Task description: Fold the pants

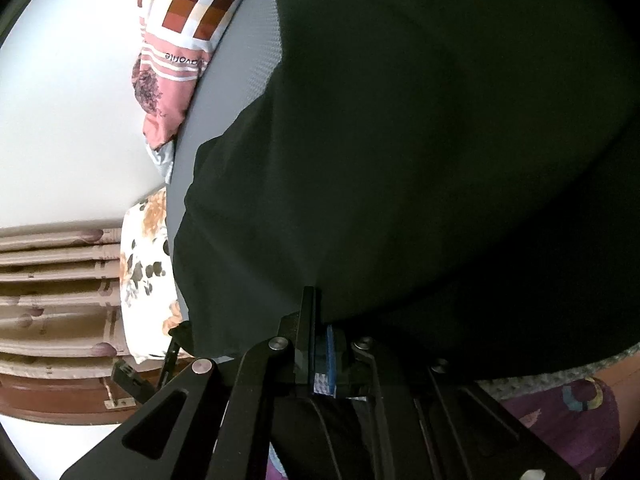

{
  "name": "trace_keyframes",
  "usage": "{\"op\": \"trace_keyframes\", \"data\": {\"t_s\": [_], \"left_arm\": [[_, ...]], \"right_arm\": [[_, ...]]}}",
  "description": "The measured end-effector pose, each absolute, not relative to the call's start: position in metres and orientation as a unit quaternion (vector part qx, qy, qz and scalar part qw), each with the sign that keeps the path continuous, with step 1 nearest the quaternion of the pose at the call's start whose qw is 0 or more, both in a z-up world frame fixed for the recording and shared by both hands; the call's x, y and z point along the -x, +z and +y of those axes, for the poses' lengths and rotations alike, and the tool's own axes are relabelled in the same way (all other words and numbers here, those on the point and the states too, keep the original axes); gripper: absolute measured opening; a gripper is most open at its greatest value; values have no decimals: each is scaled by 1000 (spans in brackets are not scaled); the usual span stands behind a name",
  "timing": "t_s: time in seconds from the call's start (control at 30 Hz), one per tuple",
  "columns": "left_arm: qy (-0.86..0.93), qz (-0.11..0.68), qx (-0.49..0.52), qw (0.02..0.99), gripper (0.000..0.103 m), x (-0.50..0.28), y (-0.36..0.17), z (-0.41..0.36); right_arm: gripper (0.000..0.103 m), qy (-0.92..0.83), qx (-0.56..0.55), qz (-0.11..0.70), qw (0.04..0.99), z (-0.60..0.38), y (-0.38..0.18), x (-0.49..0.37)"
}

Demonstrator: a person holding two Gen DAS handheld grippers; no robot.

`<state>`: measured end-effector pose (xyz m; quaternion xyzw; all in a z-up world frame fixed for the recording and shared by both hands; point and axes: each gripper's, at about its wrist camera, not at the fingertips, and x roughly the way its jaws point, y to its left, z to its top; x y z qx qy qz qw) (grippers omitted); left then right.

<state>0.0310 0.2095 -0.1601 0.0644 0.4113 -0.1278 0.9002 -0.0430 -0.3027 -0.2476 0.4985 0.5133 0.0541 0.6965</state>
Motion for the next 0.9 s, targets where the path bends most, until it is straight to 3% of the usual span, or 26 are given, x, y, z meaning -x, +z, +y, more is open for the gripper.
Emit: {"op": "trace_keyframes", "data": {"t_s": [0.23,0.47,0.57,0.7,0.9], "left_arm": [[-36,354,-45,934,55,-26,-124,234],[-131,343,-75,927,58,-7,-101,181],[-133,378,-44,915,60,-8,-109,183],[-144,488,66,858,60,-20,-142,215],[-155,539,137,817,60,-28,-173,225]], "right_arm": [[5,58,-506,510,693,-305,-252,46],[5,63,-515,504,690,-308,-255,49],[5,65,-521,503,686,-310,-257,51],[4,70,-528,502,681,-312,-259,52],[4,70,-530,502,680,-312,-260,53]]}}
